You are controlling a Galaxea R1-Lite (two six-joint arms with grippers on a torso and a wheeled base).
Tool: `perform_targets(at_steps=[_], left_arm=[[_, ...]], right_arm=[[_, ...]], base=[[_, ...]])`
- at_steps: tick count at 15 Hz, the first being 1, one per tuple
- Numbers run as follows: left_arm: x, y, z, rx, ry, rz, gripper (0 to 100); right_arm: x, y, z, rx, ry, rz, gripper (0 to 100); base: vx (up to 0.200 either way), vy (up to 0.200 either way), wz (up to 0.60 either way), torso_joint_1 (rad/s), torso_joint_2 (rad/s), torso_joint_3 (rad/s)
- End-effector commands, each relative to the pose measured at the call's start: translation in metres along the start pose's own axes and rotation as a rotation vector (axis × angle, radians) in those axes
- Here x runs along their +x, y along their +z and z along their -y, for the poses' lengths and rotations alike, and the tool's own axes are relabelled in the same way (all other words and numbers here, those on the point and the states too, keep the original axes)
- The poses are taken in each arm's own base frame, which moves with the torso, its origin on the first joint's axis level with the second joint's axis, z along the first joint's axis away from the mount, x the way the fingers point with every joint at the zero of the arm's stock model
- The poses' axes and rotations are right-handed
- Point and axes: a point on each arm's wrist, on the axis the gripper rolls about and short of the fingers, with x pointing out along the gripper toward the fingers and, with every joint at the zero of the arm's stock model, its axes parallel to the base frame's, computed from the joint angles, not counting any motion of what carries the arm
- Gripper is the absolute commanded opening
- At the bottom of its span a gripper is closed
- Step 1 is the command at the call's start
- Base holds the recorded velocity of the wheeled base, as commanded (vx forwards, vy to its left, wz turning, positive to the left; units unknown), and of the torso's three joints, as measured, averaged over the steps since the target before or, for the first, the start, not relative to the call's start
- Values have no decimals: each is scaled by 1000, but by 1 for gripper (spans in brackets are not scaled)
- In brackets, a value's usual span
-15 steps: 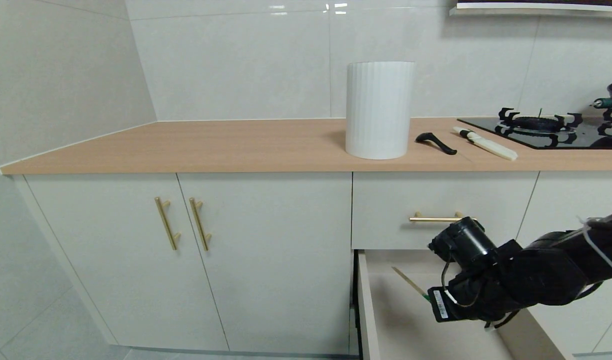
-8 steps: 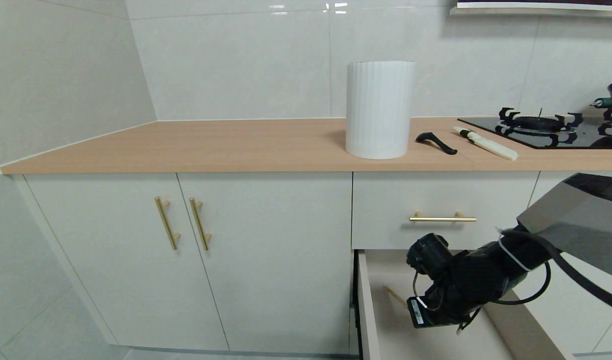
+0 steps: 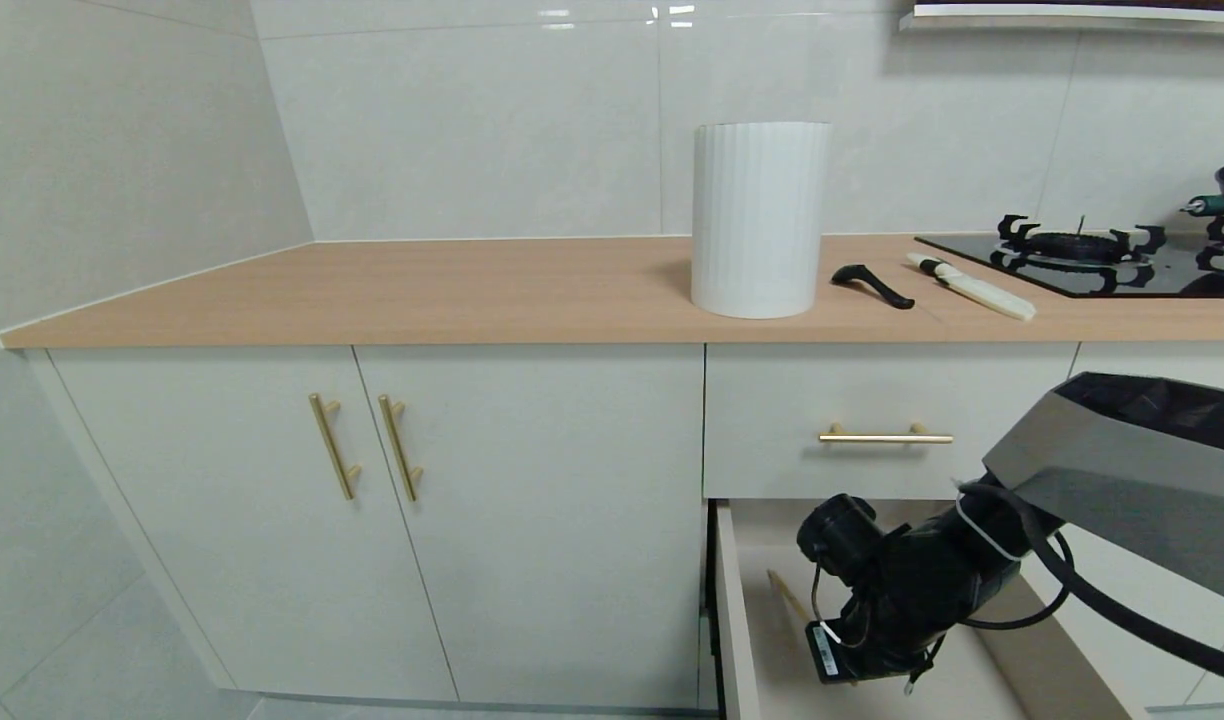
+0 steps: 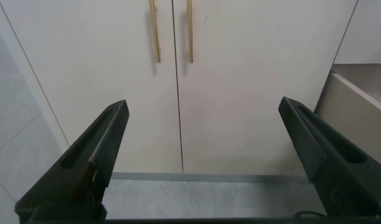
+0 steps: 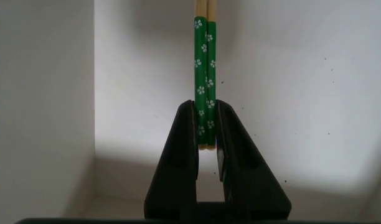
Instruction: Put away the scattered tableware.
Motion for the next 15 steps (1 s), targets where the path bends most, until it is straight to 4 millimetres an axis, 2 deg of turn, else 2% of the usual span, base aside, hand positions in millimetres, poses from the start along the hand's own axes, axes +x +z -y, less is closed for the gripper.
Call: perform_targets(at_steps=[1, 8, 9, 15], left_arm=[[0, 0, 0, 0, 0, 1, 100], [0, 0, 0, 0, 0, 1, 100], [0, 0, 0, 0, 0, 1, 100], [0, 0, 0, -1, 0, 1, 100]], right_arm=[[0, -2, -3, -4, 0, -4, 0], [1, -4, -3, -6, -3, -9, 0], [1, -4, -3, -6, -3, -9, 100], [0, -3, -3, -6, -2, -6, 100]], base=[[0, 0, 0, 0, 0, 0], [0, 0, 0, 0, 0, 0], [0, 0, 0, 0, 0, 0], [0, 0, 0, 0, 0, 0]])
